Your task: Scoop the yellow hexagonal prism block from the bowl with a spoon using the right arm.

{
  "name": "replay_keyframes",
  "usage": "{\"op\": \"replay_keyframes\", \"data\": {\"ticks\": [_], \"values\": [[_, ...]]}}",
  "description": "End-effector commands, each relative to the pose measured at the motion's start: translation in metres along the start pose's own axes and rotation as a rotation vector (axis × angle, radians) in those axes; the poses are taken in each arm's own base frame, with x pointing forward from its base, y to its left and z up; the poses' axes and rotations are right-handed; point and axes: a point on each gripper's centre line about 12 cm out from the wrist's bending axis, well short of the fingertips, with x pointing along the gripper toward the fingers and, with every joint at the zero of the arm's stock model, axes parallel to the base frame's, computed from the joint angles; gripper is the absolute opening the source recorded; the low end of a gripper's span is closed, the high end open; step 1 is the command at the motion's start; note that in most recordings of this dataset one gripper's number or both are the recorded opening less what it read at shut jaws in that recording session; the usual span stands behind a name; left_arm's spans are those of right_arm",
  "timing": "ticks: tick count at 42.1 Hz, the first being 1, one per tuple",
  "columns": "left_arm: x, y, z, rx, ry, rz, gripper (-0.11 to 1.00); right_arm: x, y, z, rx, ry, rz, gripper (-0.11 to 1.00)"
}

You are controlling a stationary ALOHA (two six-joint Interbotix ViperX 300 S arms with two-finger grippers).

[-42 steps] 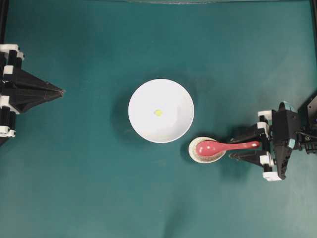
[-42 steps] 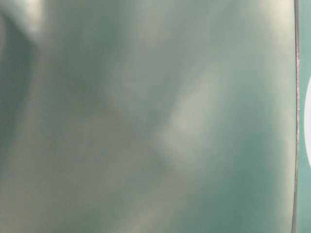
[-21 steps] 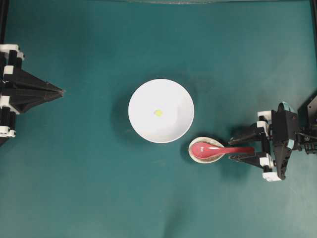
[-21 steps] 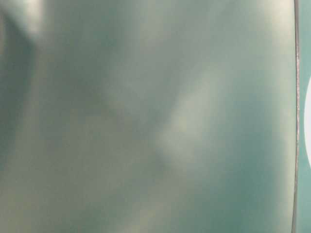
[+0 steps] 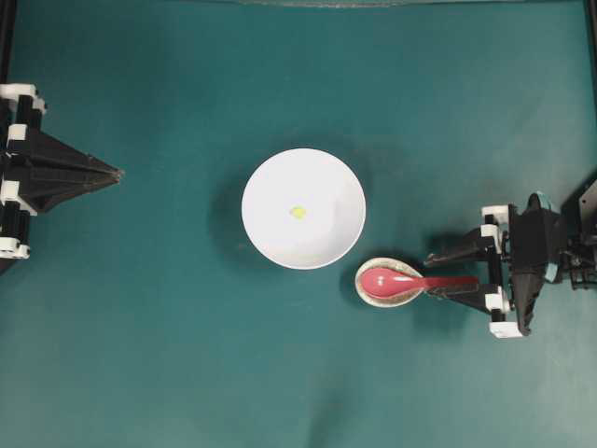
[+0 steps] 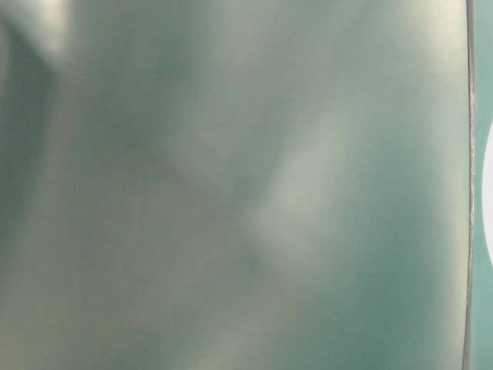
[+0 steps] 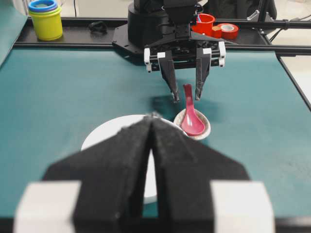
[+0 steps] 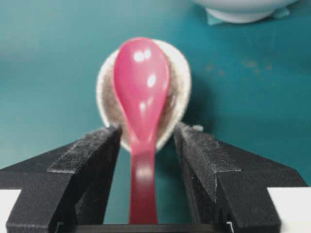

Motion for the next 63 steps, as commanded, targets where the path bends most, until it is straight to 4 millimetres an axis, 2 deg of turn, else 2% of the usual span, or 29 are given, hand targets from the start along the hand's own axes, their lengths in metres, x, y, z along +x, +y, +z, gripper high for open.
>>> {"op": "replay_keyframes", "data": {"ticks": [1,17,45,53,63], "values": [[0.002,0.0,0.004,0.0,-0.006,0.0,0.0,0.001,0.002,0.001,-0.004,-0.035,0.007,0.53],[0.002,0.0,0.003,-0.014,0.003,0.0,0.0,-0.004,0.001,-0.011,-0.004,-0.048,0.009,0.53],[0.002,0.0,0.002,-0.014,0.008,0.0,0.0,-0.002,0.001,-0.016,-0.001,-0.041,-0.001,0.52],[0.002,0.0,0.002,-0.014,0.009,0.0,0.0,-0.002,0.001,-0.016,-0.001,-0.041,-0.001,0.42],[0.002,0.0,0.002,-0.014,0.008,0.0,0.0,-0.002,0.001,-0.013,0.002,-0.06,0.003,0.23]]}}
